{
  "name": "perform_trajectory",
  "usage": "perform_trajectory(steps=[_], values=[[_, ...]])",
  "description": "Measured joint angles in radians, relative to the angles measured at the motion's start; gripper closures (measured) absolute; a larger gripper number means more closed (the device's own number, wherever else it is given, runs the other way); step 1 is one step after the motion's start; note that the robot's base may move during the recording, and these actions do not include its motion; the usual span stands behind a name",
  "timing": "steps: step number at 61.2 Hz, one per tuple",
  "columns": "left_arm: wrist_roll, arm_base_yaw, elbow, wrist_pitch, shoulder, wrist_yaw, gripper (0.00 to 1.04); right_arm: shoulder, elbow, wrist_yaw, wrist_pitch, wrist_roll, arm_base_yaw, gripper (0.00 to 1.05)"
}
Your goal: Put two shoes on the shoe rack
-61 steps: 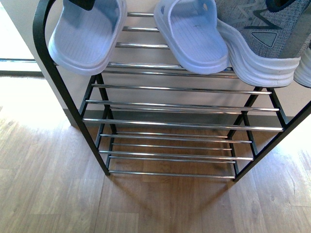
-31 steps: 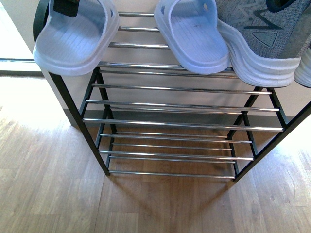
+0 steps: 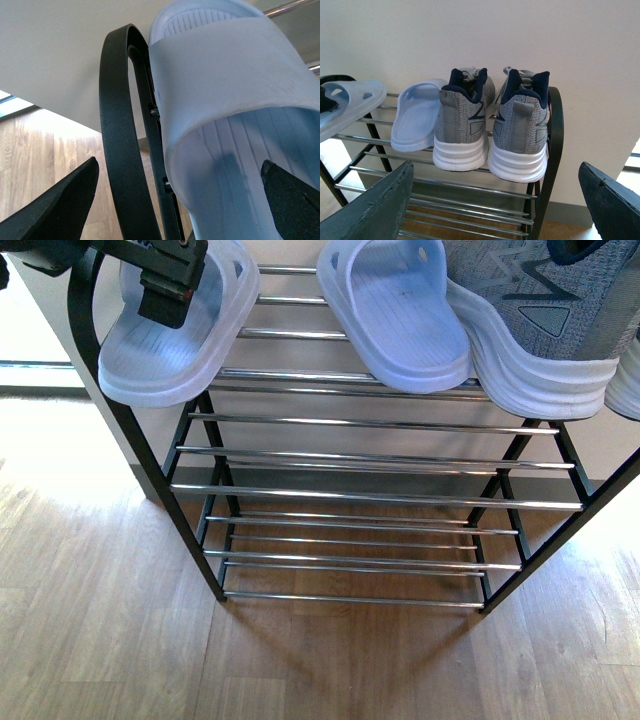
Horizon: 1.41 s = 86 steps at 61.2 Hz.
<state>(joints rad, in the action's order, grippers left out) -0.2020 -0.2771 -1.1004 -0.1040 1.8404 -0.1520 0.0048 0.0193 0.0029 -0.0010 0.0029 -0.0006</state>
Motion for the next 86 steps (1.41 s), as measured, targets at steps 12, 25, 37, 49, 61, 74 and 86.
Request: perform_trajectory(steps=[12,25,37,49,61,74,86], values=[[0.031,-0.010,0.092,-0.053,-0.159,-0.034,0.09,0.000,0.000,0.000,0.000,0.000,0.000,0.09],[0.080,-0.014,0.312,-0.163,-0.473,-0.177,0.09,0.000,0.000,0.000,0.000,0.000,0.000,0.09],[0.175,-0.011,0.517,-0.114,-0.804,-0.291,0.09,0.000,0.000,0.000,0.000,0.000,0.000,0.09],[0.275,-0.008,0.686,-0.031,-1.114,-0.403,0.09,0.000,0.000,0.000,0.000,0.000,0.000,0.09],[0.325,0.043,0.753,-0.077,-1.206,-0.256,0.15,0.000,0.000,0.000,0.000,0.000,0.000,0.09],[0.225,0.140,0.898,-0.219,-1.311,0.021,0.55,0.000,0.000,0.000,0.000,0.000,0.000,0.09],[0.214,0.269,0.980,-0.203,-1.412,0.141,1.01,0.000,0.000,0.000,0.000,0.000,0.000,0.09]])
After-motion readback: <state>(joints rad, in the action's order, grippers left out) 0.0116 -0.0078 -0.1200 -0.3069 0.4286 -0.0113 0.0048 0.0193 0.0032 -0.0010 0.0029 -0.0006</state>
